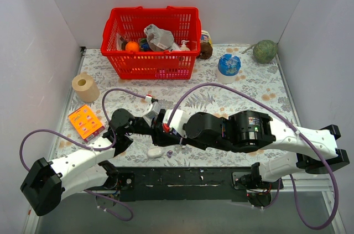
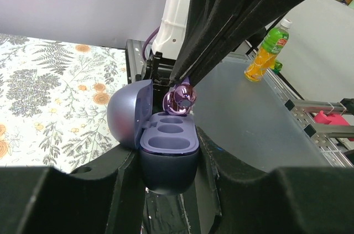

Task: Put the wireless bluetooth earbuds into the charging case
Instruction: Place the earbud in the charging case.

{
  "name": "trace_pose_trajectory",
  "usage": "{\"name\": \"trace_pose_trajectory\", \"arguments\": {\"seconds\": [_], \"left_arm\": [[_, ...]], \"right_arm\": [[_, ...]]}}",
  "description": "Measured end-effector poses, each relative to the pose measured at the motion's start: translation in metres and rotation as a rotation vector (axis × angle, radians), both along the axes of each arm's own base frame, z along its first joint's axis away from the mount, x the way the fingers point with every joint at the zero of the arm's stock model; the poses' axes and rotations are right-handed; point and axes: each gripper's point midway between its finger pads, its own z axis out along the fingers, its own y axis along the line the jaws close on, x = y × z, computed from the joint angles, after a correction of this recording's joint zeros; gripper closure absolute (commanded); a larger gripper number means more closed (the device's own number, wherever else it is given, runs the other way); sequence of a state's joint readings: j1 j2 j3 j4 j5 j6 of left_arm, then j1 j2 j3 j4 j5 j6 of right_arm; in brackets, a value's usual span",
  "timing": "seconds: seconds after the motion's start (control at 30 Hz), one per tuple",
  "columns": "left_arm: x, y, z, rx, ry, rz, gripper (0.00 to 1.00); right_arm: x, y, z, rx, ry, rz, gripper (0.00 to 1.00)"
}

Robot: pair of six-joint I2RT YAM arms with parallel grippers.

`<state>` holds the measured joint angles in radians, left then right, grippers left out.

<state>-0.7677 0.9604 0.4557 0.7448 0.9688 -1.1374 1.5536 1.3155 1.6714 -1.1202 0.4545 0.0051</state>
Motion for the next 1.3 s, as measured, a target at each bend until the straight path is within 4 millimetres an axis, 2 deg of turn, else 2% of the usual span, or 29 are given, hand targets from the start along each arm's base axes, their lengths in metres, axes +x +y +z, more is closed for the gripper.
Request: {"name": "trace_pose_trajectory", "arguments": {"seconds": [1.3], "left_arm": [[0.0049,-0.0005,0.0005,-0.012,-0.007,0.031,1.0]], "right_arm": [[0.0001,0.0067,-0.0074,-0.035,-0.026,-0.003,0.99]]}}
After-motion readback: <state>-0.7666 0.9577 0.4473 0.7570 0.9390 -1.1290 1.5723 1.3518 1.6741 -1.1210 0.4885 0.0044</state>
